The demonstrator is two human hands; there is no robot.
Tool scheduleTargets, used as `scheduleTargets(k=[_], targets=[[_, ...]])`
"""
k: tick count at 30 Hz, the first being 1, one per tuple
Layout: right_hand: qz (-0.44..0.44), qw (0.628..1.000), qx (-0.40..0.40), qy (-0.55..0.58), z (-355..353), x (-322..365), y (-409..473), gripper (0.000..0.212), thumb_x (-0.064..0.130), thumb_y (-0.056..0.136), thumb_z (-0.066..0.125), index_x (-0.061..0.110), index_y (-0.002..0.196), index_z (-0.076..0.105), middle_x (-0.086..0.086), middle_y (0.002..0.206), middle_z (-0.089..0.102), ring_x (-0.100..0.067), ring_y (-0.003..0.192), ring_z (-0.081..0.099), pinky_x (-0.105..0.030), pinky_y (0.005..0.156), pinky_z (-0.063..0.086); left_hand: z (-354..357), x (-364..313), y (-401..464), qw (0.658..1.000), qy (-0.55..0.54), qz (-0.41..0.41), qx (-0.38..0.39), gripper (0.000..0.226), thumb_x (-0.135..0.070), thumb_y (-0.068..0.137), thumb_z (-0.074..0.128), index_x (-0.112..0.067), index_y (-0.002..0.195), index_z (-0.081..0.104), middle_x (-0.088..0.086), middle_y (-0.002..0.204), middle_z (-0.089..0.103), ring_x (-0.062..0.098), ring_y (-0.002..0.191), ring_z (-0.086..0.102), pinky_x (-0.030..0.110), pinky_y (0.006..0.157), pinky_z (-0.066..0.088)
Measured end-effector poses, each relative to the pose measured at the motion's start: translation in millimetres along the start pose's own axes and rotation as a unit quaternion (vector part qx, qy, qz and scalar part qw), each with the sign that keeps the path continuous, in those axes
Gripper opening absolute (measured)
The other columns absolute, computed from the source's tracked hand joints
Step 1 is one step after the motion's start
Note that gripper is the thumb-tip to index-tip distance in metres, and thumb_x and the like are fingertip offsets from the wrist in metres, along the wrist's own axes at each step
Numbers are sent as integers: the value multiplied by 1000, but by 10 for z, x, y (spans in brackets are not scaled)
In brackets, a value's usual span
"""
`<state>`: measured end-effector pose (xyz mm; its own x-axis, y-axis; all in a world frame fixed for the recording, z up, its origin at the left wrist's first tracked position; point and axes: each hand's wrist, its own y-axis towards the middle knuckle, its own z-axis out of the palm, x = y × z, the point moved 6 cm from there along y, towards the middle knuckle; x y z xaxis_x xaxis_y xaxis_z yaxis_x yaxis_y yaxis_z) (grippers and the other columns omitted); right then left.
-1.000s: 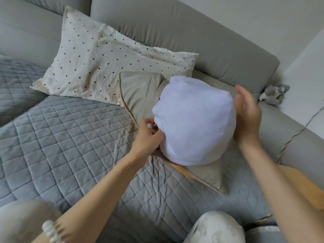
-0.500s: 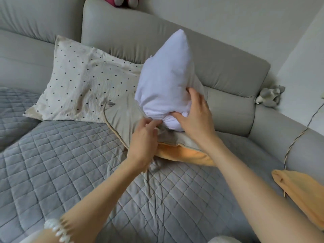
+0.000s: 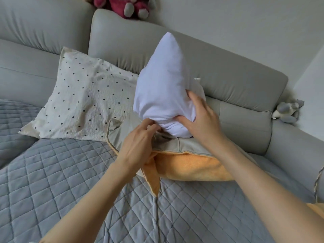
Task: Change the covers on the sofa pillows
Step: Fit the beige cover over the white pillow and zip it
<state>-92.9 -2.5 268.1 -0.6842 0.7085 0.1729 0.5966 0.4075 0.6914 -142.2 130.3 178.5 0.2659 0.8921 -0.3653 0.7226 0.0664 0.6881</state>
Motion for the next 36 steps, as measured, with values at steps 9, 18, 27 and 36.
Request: scheduleTargets(k=[9, 18, 27, 36], targets=[[-37, 999, 27, 8, 212, 219, 138, 67, 44, 69, 71, 15, 128, 55, -6, 122, 60, -26, 119, 51, -42, 94, 44, -122, 194, 36, 995, 80, 62, -16, 7, -17, 76, 49, -16, 74, 56, -1, 76, 55, 22, 83, 46, 33, 63, 36], [-61, 992, 69, -82, 235, 465, 265, 65, 44, 72, 74, 25, 130, 51, -2, 126, 54, -27, 117, 45, -38, 91, 40, -307, 184, 12, 993, 53, 87, 53, 19, -19, 80, 45, -14, 92, 58, 4, 77, 68, 28, 77, 61, 31, 66, 45], [-171, 947, 113, -246, 659, 1054, 278, 51, 58, 72, 66, 21, 109, 64, -7, 111, 53, -28, 109, 42, -39, 80, 29, -626, 438, -169, 995, -10, 32, 90, 38, -23, 78, 33, -15, 95, 66, 1, 92, 68, 21, 89, 58, 30, 79, 34], [-22, 947, 321, 0, 1114, 1100, 116, 40, 32, 89, 57, 14, 120, 38, -18, 117, 58, -34, 106, 55, -33, 75, 37, -760, 320, -361, 995, -29, 57, 75, 51, -35, 78, 16, -20, 95, 62, -13, 94, 63, 3, 90, 49, 29, 85, 18]])
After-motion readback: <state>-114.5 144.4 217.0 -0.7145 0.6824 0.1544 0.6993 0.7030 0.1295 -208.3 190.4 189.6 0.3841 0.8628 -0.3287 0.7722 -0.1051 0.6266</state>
